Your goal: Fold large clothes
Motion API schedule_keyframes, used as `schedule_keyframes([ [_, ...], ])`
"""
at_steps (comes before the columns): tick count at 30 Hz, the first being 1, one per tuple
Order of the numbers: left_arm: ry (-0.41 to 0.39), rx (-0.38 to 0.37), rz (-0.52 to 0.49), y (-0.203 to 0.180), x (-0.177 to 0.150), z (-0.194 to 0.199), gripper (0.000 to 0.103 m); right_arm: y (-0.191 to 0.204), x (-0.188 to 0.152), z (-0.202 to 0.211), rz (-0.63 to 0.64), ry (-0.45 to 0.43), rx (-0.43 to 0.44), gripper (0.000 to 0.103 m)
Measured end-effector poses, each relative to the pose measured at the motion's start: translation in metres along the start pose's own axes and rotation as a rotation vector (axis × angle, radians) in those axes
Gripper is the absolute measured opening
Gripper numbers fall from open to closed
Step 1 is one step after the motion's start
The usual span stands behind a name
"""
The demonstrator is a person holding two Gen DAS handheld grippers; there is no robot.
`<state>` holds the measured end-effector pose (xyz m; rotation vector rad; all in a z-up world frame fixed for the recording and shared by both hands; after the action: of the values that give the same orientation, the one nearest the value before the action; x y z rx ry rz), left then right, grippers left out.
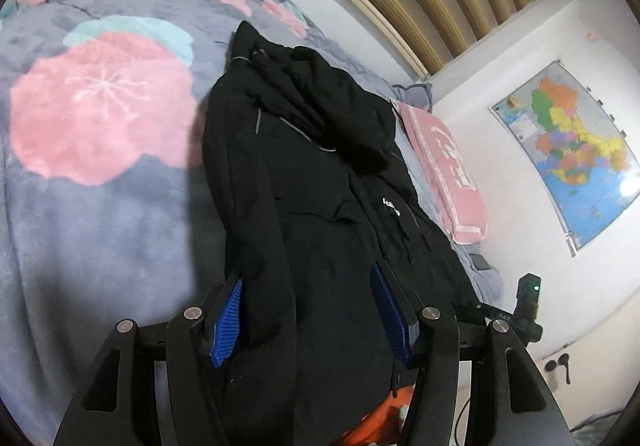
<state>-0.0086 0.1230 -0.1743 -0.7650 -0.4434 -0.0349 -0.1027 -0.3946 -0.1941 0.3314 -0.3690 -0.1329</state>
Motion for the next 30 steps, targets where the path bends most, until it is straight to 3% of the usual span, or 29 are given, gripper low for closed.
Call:
schedule_keyframes([
  [7, 0.096, 0.149, -0.034, 0.009, -0.039, -0.018, 0.061, 0.004, -0.026, -0.033, 0.007, 0.122, -0.003, 0.045],
  [9, 0.125, 0.198, -0.063, 0.007, -0.049, -0.021, 0.061, 0.008, -0.03, -0.032, 0.021, 0.119, -0.012, 0.045],
  [13, 0.107, 0.188, -0.082, -0.003, -0.049, -0.013, 0.061, 0.028, -0.027, -0.014, 0.076, 0.084, 0.025, 0.045],
  [17, 0.059, 0.121, -0.094, -0.017, -0.044, -0.011, 0.061, 0.043, -0.024, -0.019, 0.12, 0.082, 0.012, 0.045],
  [22, 0.136, 0.231, -0.053, 0.007, -0.048, -0.038, 0.061, 0.033, -0.024, -0.056, 0.073, 0.145, -0.018, 0.045],
  [24, 0.116, 0.22, -0.038, 0.009, -0.049, -0.037, 0.06, 0.026, -0.022, -0.052, 0.052, 0.138, 0.013, 0.043],
  [25, 0.097, 0.227, -0.042, 0.007, -0.048, -0.033, 0.046, 0.026, -0.021, -0.047, 0.05, 0.123, 0.017, 0.03],
  [26, 0.084, 0.242, -0.051, 0.006, -0.049, -0.028, 0.022, 0.025, -0.019, -0.039, 0.047, 0.098, 0.021, 0.026],
  [28, 0.05, 0.232, -0.055, 0.001, -0.045, -0.014, 0.012, 0.023, -0.015, -0.023, 0.028, 0.066, 0.061, 0.022],
  [30, -0.014, 0.183, -0.049, -0.005, -0.035, 0.009, 0.011, 0.022, -0.01, -0.012, 0.012, 0.049, 0.084, 0.02],
])
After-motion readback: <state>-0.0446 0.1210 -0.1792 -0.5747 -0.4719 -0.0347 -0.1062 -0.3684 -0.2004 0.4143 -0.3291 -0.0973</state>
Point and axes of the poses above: each gripper's, at about its wrist camera, not at the fingertips, and z roughly against the way its jaws point, y to its left, x to its top, the point moved 4 cm from there along -z, roughly the way its jaws point, and after that the axes turned 9 degrees about y, right-handed, at the moved point
